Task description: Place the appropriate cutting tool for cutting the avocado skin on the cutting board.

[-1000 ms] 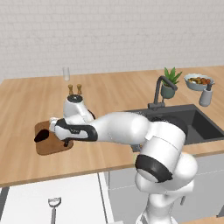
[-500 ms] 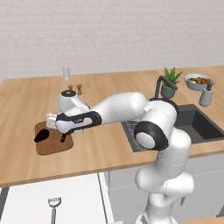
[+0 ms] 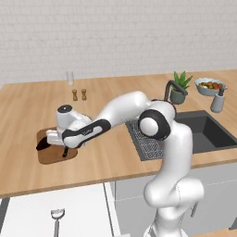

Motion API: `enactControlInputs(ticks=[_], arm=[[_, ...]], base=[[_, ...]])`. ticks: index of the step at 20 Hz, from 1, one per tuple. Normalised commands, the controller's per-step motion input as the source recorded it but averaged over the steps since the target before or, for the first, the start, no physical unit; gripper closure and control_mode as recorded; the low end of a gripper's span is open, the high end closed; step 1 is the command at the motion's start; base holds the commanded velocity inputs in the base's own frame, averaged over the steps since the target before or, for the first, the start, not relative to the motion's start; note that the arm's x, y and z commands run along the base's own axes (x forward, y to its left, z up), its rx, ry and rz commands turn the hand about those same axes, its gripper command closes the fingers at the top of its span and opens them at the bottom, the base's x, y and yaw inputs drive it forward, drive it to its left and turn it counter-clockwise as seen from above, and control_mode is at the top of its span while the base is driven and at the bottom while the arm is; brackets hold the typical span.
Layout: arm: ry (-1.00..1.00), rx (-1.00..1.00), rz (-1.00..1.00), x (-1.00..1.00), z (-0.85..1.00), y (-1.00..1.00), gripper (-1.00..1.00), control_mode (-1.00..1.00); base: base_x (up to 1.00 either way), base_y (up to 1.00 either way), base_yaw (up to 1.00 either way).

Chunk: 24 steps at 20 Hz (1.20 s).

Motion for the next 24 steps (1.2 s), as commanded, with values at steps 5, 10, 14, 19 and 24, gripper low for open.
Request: enactControlInputs(ticks=[5,10,14,19,24], arm=[[0.00,-0.02,0.00,0.07,-0.08,0.06,1.00,-1.00],[0.00,0.00,0.00,0.23,0.00,0.00,1.00,-1.00],[0.00,0.00,0.00,0.20,-0.13,0.00,1.00,-1.00],[0.00,0.00,0.00,0.08,-0.25,0.00,1.00,-1.00],[0.00,0.00,0.00,0.05,-0.20,0.00,1.00,-1.00]], base=[[0.00,0.00,0.00],[0.00,0.00,0.00],[0.00,0.00,0.00],[0.00,0.00,0.00],[0.00,0.00,0.00]])
